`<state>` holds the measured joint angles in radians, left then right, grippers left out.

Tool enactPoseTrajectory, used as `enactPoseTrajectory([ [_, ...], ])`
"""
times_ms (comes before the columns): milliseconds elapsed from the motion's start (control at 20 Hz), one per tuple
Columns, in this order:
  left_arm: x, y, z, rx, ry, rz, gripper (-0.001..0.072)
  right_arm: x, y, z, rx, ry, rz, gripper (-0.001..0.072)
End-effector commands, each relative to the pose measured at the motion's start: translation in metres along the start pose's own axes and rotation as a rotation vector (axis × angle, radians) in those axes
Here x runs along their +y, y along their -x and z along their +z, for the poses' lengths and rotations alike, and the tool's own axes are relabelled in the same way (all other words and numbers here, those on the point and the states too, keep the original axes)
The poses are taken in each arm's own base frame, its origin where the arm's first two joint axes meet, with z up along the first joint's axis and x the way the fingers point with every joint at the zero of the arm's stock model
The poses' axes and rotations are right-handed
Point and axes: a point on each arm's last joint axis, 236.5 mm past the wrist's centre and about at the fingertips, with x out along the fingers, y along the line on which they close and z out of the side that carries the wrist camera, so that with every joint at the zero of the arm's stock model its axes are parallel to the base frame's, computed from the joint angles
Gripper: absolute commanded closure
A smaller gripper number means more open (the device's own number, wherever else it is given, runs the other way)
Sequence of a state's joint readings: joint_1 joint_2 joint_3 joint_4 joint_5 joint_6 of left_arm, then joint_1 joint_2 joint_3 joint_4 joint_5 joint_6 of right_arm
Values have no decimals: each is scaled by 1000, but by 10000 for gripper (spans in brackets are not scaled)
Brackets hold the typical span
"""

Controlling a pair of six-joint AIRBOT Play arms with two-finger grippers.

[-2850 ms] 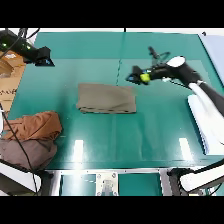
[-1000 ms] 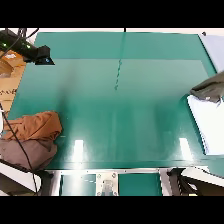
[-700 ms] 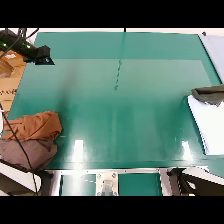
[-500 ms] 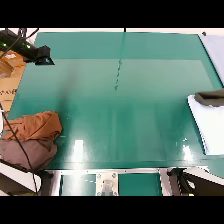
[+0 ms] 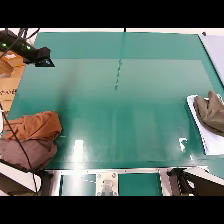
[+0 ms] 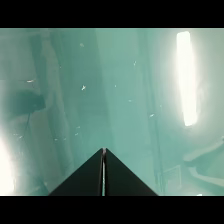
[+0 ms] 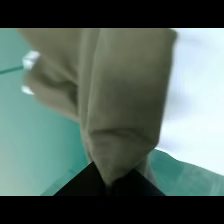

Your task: Fold the shirts.

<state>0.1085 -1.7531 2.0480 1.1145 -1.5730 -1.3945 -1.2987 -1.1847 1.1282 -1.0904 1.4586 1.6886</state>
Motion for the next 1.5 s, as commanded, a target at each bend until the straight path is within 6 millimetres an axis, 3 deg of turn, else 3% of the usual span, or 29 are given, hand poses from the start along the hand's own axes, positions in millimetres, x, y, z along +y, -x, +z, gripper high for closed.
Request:
enactPoseTrajectory([
  [0, 0, 0, -2, 8, 0, -1, 678, -54, -9, -11, 30, -102, -200, 700],
  [150, 0, 0, -2, 7, 0, -2, 678, -67, -7, -12, 31, -107, -252, 697],
  [300, 0, 0, -2, 7, 0, -1, 678, -89, 0, -19, 55, -127, -353, 613],
  [350, 0, 0, -2, 7, 0, -1, 678, -99, 4, -20, 57, -128, -399, 477],
  [400, 0, 0, -2, 7, 0, -1, 678, -109, 8, -21, 60, -124, -445, 194],
  [450, 0, 0, -2, 7, 0, -1, 678, -117, 13, -22, 64, -116, -482, 93],
  [600, 0, 0, 0, -1, 0, 0, 678, -113, 16, -17, 46, -110, -478, 94],
  [700, 1, 1, 7, -30, 0, 4, 678, -80, 11, -11, 33, -86, -343, 94],
  [750, -2, 1, 12, -50, 0, -6, 679, -49, 7, -8, 25, -45, -229, 101],
  [800, -7, 3, 16, -69, -2, -25, 679, -21, 3, -6, 19, -12, -143, 225],
  [850, -14, 5, 21, -91, -5, -47, 679, 8, 0, -9, 21, 39, -64, 566],
  [900, -20, 11, 25, -116, -16, -50, 680, 33, -5, -13, 23, 99, -7, 691],
  [1050, -42, 38, 31, -189, -83, -27, 681, 96, -20, -39, 1, 326, 62, 699],
  [1150, -57, 45, 17, -177, -119, -26, 680, 135, -28, -74, -6, 492, 103, 699],
  [1250, -70, 37, -15, -116, -122, -44, 680, 161, -36, -127, 4, 671, 151, 699],
  [1350, -78, 21, -58, -48, -117, -59, 680, 164, -49, -193, 53, 812, 195, 699],
  [1450, -84, 7, -105, -6, -94, -68, 680, 145, -65, -258, 133, 938, 221, 699],
])
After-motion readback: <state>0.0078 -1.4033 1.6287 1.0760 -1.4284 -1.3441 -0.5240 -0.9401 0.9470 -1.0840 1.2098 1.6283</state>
